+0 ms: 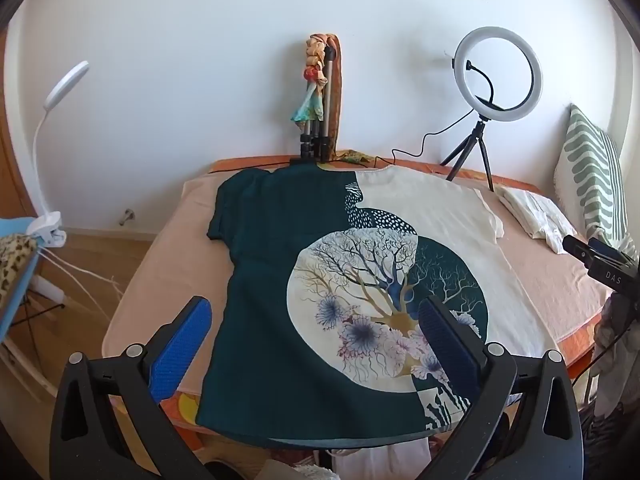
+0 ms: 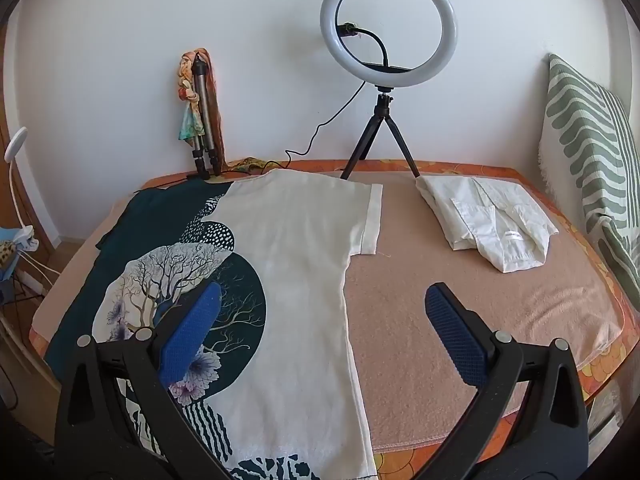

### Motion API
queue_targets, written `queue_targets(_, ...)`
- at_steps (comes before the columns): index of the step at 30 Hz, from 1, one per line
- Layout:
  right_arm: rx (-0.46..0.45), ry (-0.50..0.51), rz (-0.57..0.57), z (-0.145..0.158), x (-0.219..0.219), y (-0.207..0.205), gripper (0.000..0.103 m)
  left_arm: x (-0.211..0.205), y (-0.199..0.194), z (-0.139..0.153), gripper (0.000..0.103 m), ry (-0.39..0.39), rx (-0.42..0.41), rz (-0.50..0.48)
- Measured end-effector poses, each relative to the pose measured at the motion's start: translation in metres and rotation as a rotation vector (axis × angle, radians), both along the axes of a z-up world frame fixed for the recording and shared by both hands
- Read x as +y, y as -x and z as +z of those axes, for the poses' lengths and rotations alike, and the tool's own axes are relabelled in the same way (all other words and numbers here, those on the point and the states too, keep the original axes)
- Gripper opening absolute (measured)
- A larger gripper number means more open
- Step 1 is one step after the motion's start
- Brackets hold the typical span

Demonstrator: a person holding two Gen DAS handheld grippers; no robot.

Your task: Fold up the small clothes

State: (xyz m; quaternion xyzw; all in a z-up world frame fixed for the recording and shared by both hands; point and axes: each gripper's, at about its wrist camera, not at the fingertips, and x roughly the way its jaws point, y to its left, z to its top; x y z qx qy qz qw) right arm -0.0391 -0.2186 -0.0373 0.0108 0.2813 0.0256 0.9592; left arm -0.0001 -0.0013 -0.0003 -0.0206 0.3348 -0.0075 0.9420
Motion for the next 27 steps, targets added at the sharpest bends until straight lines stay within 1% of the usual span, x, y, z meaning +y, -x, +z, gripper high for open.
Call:
queue_targets(1, 0.000, 0.000, -0.001, 0.000, 0.000, 0.000, 0.103, -0.001, 0.000, 0.000, 0.103, 0.004, 0.001, -0.003)
queue_targets(2, 0.003, -0.002, -0.001, -0.001, 0.000, -0.001, 0.103, 0.006, -0.004, 0.002, 0.103, 0.013, 0.000, 0.013)
queue_targets(4, 0.012, -0.010, 0.002, -0.003, -0.001, -0.003, 0.103, 0.005, -0.006, 0.004, 0.103, 0.007, -0.002, 0.012)
queue_targets(5, 0.003, 0.011, 0.008, -0.001, 0.003, -0.002, 0.103, 0.007, 0.004, 0.003, 0.103, 0.013, -0.026, 0.025)
queue_targets(7, -0.004, 0.022, 0.006, -0.001, 0.007, 0.000, 0.103, 0.008, 0.005, 0.003, 0.103, 0.016, -0.026, 0.025)
queue_targets(8, -0.010, 0.010, 0.010, 0.000, 0.003, 0.001, 0.103, 0.003, 0.004, 0.005, 0.103, 0.003, -0.025, 0.026)
queue_targets(10, -0.014, 0.028, 0.008, -0.001, 0.007, 0.002, 0.103, 0.006, 0.003, 0.007, 0.103, 0.011, -0.021, 0.030)
queue_targets(14, -0.014, 0.020, 0.012, 0.000, 0.005, 0.000, 0.103, 0.006, 0.003, 0.010, 0.103, 0.011, -0.023, 0.033)
queue_targets(27, -0.016, 0.035, 0.015, -0.002, 0.008, 0.003, 0.103, 0.009, 0.003, 0.007, 0.103, 0.010, -0.029, 0.037)
